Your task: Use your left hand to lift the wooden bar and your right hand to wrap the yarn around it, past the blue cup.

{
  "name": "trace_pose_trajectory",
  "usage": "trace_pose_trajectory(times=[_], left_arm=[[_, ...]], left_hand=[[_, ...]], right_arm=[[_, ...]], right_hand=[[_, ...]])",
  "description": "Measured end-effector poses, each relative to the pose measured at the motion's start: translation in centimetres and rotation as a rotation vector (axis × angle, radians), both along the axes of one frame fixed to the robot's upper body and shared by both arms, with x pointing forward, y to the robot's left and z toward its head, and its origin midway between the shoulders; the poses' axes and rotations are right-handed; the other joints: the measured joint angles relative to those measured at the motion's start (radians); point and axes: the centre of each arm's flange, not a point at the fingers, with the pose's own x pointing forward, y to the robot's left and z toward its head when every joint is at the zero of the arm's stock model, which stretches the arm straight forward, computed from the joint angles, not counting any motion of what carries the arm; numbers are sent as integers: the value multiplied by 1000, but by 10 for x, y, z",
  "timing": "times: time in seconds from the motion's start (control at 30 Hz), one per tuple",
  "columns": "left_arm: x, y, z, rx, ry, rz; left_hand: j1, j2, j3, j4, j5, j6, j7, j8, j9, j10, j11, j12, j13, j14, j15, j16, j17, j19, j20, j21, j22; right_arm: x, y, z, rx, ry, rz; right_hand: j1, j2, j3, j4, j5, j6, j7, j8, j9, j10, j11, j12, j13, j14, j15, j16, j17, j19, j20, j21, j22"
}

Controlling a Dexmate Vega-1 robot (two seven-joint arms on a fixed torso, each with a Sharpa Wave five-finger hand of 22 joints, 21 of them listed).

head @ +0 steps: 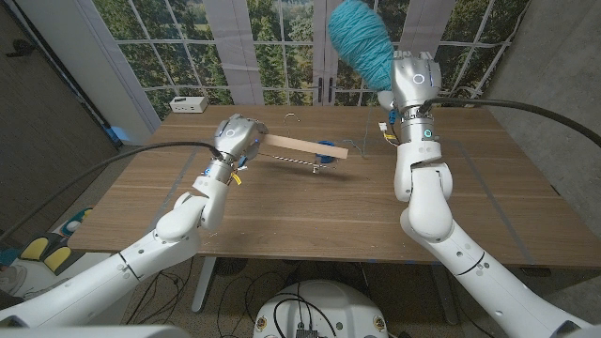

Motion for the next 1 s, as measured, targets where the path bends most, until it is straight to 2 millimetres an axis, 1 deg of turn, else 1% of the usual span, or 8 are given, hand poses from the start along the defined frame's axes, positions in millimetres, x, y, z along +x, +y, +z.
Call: trace_pose_trajectory(times=[0.1, 0.33, 0.47, 0.6, 0.8, 0.83, 0.93, 1.0], left_arm=[[3, -5, 6, 2, -6, -4], [9, -13, 14, 0, -10, -18], [12, -17, 18, -1, -11, -25], [18, -21, 24, -13, -10, -32], [26, -25, 31, -33, 1, -38], [26, -25, 31, -34, 5, -39], [27, -24, 31, -37, 11, -37], [32, -28, 38, -48, 6, -36]], left_hand=[[0, 0, 0, 0, 0, 0, 0, -3, 0, 1, 0, 0, 0, 1, -1, 0, 0, 0, 0, 7, -2], [0, 0, -4, 4, 0, 2, 1, -7, 0, 4, 4, 0, 0, 2, -2, 2, 0, -11, 0, 12, -2], [0, 0, -4, 4, 0, 2, 1, -7, 0, 4, 4, 0, 0, 2, -2, 2, 0, -11, 0, 18, -7], [0, 0, -4, 3, 0, 2, 1, -7, 0, 4, 4, -1, 1, 2, -2, 4, 0, -11, 0, 26, -11], [0, 0, -5, 3, -1, 2, 1, -7, 0, 4, 4, -1, 1, 2, -2, 7, 0, -11, 0, 35, -14], [0, 0, -6, 2, -1, 3, 0, -7, 0, 8, 0, -1, 1, 2, -2, 7, 0, -11, 0, 39, -16], [0, 0, -6, 2, -3, 4, 0, -7, 0, 13, 2, -4, 1, 2, -2, 8, 0, -11, 0, 44, -18], [0, 0, -6, 2, -4, 8, 0, -7, 0, 17, 2, -5, 1, 2, -2, 8, 0, -11, 0, 44, -18]], right_arm=[[0, 5, 3, -19, 20, 7], [-2, 15, 10, -60, 55, 27], [-4, 21, 12, -82, 70, 42], [-6, 25, 14, -97, 84, 57], [-11, 28, 17, -106, 102, 86], [-12, 28, 18, -105, 98, 88], [-15, 28, 20, -104, 90, 92], [-12, 34, 18, -127, 148, 112]], right_hand=[[0, 0, 0, 0, 6, 0, 0, -1, 1, 0, 0, 0, 0, 0, 0, 0, 0, 0, 0, 0, 0], [0, 0, 0, 0, 7, 0, 0, -4, 1, 0, 0, 2, 0, 0, 0, -7, 1, -5, -2, 7, 0], [0, 0, 0, 0, 7, 5, -5, -5, 1, 0, 0, 2, 0, 4, -4, -8, 1, -5, -2, 8, 0], [4, -4, -4, 4, 7, 5, -5, -5, 1, 0, 0, 2, 0, 5, -5, -11, 7, -9, 2, 9, -5], [4, -4, -4, 4, 14, 5, -5, -8, 3, 0, 0, 2, 0, 5, -5, -12, 7, -9, 2, 14, -5], [4, -4, -4, 4, 14, 5, -5, -8, 4, 0, 0, 2, 0, 5, -5, -12, 7, -9, 2, 14, -5], [4, -4, -4, 4, 14, 5, -5, -8, 6, 0, 0, 2, 0, 6, -5, -18, 11, -9, 2, 14, -5], [4, -4, -4, 4, 14, 5, -5, -8, 6, 0, 0, 2, 0, 6, -5, -19, 11, -12, -2, 14, -5]])
